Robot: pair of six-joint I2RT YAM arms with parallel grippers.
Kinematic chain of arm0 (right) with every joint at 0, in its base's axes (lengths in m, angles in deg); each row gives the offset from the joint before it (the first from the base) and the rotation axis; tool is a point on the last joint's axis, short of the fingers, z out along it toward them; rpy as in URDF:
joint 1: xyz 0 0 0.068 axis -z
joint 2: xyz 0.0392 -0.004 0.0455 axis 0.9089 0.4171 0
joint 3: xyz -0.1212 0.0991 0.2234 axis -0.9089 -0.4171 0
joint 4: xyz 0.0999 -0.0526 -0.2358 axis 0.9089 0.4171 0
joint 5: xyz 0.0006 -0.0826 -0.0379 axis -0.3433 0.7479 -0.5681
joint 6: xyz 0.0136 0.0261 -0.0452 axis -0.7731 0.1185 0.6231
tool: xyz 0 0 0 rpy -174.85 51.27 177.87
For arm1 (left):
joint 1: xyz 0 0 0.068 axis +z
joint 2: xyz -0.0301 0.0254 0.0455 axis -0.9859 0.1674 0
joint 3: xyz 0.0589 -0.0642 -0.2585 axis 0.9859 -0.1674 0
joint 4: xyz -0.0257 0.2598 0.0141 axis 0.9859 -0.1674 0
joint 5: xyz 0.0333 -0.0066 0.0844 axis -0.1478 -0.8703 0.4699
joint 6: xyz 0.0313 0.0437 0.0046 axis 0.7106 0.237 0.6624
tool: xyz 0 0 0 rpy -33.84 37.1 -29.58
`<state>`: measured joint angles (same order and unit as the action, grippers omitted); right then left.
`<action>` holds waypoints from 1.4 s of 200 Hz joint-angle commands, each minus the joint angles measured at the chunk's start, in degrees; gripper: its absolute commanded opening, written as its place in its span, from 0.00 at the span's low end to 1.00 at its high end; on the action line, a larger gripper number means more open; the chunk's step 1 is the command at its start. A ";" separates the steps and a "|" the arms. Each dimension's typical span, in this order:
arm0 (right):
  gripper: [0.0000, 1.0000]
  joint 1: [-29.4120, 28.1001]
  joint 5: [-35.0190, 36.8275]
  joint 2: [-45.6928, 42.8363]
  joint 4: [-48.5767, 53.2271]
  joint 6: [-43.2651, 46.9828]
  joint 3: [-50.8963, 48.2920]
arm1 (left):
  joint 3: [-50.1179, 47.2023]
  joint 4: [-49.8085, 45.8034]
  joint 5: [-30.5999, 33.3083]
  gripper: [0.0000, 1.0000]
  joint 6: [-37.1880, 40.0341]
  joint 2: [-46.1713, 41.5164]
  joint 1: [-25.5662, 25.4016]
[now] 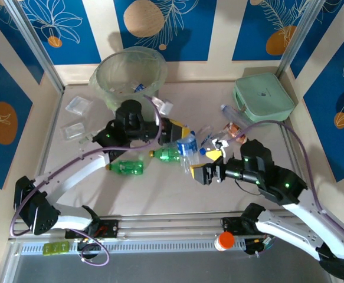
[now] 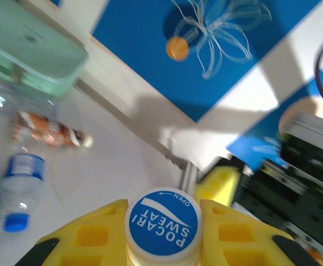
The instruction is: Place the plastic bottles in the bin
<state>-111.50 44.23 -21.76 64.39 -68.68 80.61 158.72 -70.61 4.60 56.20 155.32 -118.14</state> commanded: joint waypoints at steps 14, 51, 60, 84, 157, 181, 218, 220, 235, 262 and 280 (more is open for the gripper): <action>0.99 -0.03 2.42 -0.48 3.36 2.30 4.62 | 8.82 1.65 2.00 0.01 -5.42 3.14 7.55; 0.99 0.77 3.00 0.31 2.81 1.98 3.66 | 17.33 1.10 9.17 0.00 -12.71 8.24 16.41; 0.99 1.14 2.89 0.74 2.58 1.85 3.38 | 19.97 1.35 9.19 0.00 -15.75 10.22 18.48; 0.99 2.09 3.06 2.10 2.32 1.50 3.19 | 24.83 2.35 12.95 0.00 -20.01 14.15 22.49; 0.99 4.49 1.05 6.08 0.83 -0.38 2.14 | 45.00 -30.53 37.29 0.00 -30.28 25.55 29.74; 0.98 4.93 -0.50 7.76 -0.48 -1.29 1.19 | 46.61 -30.70 36.84 0.00 -33.31 29.26 31.36; 0.98 5.03 -0.81 10.37 -1.10 -1.79 0.86 | 50.69 -32.15 38.16 0.00 -34.52 35.25 31.54; 0.98 5.02 -0.81 10.44 -1.15 -1.86 0.82 | 50.66 -31.97 38.20 0.00 -34.65 35.49 31.54; 0.98 5.12 -1.44 10.93 -1.70 -2.41 0.40 | 50.56 -29.81 37.91 0.00 -35.31 37.12 31.45; 0.98 5.11 -2.53 12.28 -2.04 -3.00 -0.24 | 50.63 -26.33 36.19 0.06 -35.95 39.69 31.41; 0.98 5.11 -2.90 12.90 -2.72 -3.36 -0.92 | 50.64 -25.74 37.33 0.08 -35.02 40.55 31.36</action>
<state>-106.56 43.31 -9.54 63.41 -70.93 80.98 207.44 -99.48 41.10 21.76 194.94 -86.87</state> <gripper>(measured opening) 0.982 0.252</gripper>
